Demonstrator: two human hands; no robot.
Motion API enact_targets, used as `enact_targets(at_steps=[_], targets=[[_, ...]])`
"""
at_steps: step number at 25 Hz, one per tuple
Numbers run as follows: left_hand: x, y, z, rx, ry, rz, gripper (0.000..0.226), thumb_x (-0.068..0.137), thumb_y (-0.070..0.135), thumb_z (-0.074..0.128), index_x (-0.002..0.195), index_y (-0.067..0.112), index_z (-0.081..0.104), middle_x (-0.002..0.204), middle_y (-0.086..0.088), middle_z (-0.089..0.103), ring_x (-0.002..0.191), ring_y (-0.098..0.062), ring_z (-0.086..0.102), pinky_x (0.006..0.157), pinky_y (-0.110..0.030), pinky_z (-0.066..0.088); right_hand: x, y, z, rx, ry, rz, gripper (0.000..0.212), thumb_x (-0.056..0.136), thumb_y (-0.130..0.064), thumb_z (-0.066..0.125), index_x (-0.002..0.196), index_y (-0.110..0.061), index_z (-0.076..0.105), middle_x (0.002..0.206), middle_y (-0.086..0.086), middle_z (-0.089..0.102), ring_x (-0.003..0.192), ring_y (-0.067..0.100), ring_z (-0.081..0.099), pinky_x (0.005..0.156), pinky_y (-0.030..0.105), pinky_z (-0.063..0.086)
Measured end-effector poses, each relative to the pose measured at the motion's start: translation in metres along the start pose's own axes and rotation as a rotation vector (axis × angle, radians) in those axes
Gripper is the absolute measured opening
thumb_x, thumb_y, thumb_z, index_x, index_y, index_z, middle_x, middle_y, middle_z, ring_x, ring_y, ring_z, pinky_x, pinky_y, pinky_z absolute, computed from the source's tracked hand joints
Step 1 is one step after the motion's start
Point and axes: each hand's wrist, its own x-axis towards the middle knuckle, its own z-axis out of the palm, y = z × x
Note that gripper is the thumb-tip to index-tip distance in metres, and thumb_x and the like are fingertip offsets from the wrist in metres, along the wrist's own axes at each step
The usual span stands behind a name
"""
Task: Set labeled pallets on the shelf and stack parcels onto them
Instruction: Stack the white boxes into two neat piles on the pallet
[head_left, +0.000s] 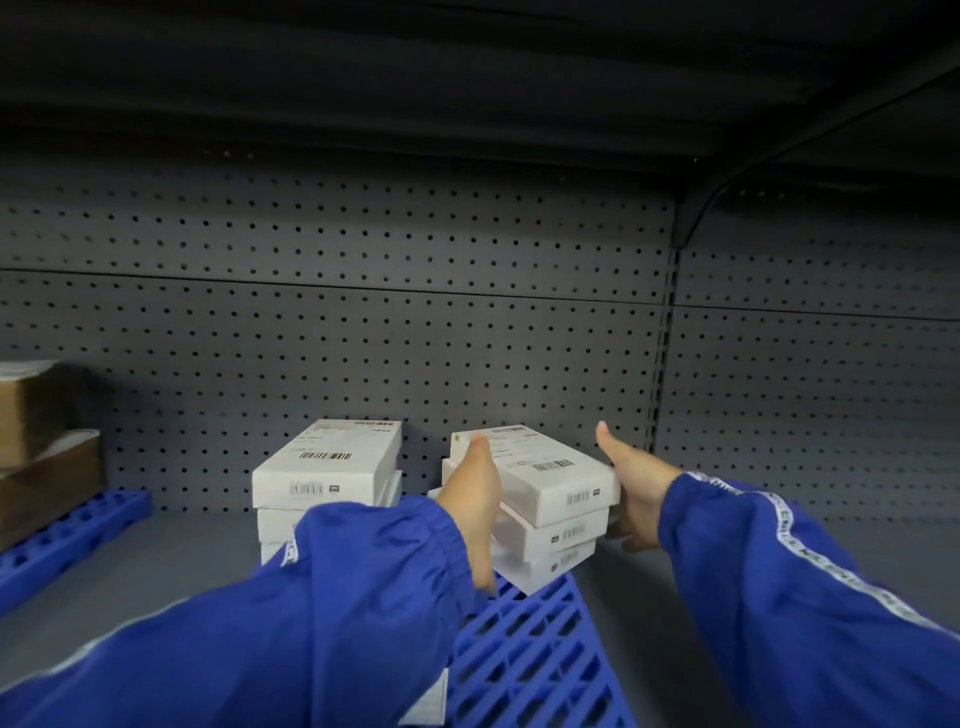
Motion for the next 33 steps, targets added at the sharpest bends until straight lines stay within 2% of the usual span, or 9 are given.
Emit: enact_targets(at_steps=[4, 10, 12, 16, 20, 23, 25, 28, 33], targets=[[-0.006, -0.005, 0.006, -0.004, 0.000, -0.037, 0.078, 0.079, 0.076, 0.021, 0.139, 0.027, 0.035, 0.150, -0.009, 0.032, 0.136, -0.034, 0.030, 0.108, -0.060, 0.012, -0.002, 0.008, 0.000, 0.051, -0.209, 0.023, 0.110, 0.065, -0.088, 0.002, 0.114, -0.013, 0.066, 0.123, 0.019, 0.060, 0.112, 0.036, 0.056, 0.099, 0.042, 0.028], [0.002, 0.004, -0.020, 0.073, 0.049, 0.004, 0.086, 0.076, 0.080, 0.008, 0.107, 0.017, 0.058, 0.113, -0.014, 0.065, 0.104, -0.032, 0.056, 0.105, -0.057, 0.020, -0.030, 0.005, 0.007, -0.104, -0.403, 0.021, 0.114, 0.063, -0.088, -0.003, 0.137, -0.014, 0.042, 0.098, 0.012, 0.072, 0.120, 0.040, 0.051, 0.112, 0.051, 0.013], [0.008, 0.008, -0.029, 0.116, 0.082, 0.004, 0.094, 0.073, 0.082, 0.006, 0.110, 0.017, 0.063, 0.103, -0.011, 0.069, 0.093, -0.029, 0.059, 0.100, -0.055, 0.024, -0.035, 0.002, 0.010, -0.145, -0.413, 0.022, 0.113, 0.064, -0.087, -0.001, 0.142, -0.013, 0.033, 0.127, 0.017, 0.059, 0.123, 0.038, 0.049, 0.112, 0.050, 0.014], [0.012, 0.009, -0.034, 0.138, 0.070, -0.003, 0.095, 0.074, 0.082, 0.004, 0.120, 0.020, 0.060, 0.121, -0.011, 0.065, 0.117, -0.032, 0.052, 0.107, -0.056, 0.014, -0.034, -0.003, 0.025, -0.109, -0.341, -0.003, 0.102, 0.069, -0.085, 0.007, 0.141, -0.018, 0.035, 0.136, 0.011, 0.049, 0.120, 0.037, 0.048, 0.108, 0.052, 0.023], [0.013, 0.006, -0.030, 0.090, -0.005, -0.013, 0.096, 0.071, 0.085, 0.005, 0.113, 0.023, 0.065, 0.107, -0.010, 0.071, 0.096, -0.029, 0.065, 0.067, -0.040, 0.054, -0.024, -0.003, 0.033, 0.032, -0.290, 0.001, 0.101, 0.070, -0.085, 0.016, 0.131, -0.012, 0.049, 0.114, 0.010, 0.065, 0.103, 0.032, 0.061, 0.089, 0.040, 0.040], [0.014, 0.004, -0.027, 0.037, -0.022, -0.007, 0.095, 0.073, 0.083, 0.007, 0.109, 0.018, 0.067, 0.096, -0.013, 0.074, 0.077, -0.027, 0.070, 0.045, -0.036, 0.055, -0.018, -0.003, 0.036, 0.170, -0.291, 0.008, 0.090, 0.071, -0.084, 0.019, 0.114, -0.018, 0.060, 0.075, 0.004, 0.062, 0.071, 0.022, 0.060, 0.084, 0.036, 0.045], [0.015, 0.003, -0.028, 0.014, -0.041, -0.004, 0.095, 0.073, 0.083, 0.009, 0.108, 0.016, 0.067, 0.093, -0.014, 0.074, 0.069, -0.027, 0.072, 0.045, -0.038, 0.055, -0.015, -0.002, 0.037, 0.227, -0.295, 0.008, 0.091, 0.072, -0.084, 0.020, 0.118, -0.018, 0.061, 0.093, 0.006, 0.070, 0.089, 0.024, 0.066, 0.098, 0.042, 0.042], [0.014, 0.004, -0.031, -0.026, -0.044, -0.006, 0.094, 0.073, 0.083, 0.010, 0.108, 0.016, 0.066, 0.093, -0.014, 0.074, 0.070, -0.028, 0.071, 0.044, -0.040, 0.054, -0.016, -0.005, 0.040, 0.267, -0.333, 0.035, 0.093, 0.071, -0.084, 0.019, 0.122, -0.019, 0.059, 0.133, 0.011, 0.056, 0.131, 0.031, 0.042, 0.104, 0.045, 0.036], [0.017, 0.007, -0.031, -0.053, -0.033, 0.005, 0.093, 0.073, 0.083, 0.010, 0.105, 0.016, 0.066, 0.074, -0.014, 0.074, 0.058, -0.029, 0.071, 0.044, -0.040, 0.054, -0.020, -0.010, 0.045, 0.287, -0.295, 0.025, 0.087, 0.074, -0.081, 0.020, 0.118, -0.018, 0.061, 0.124, 0.011, 0.063, 0.116, 0.031, 0.055, 0.089, 0.045, 0.046]])
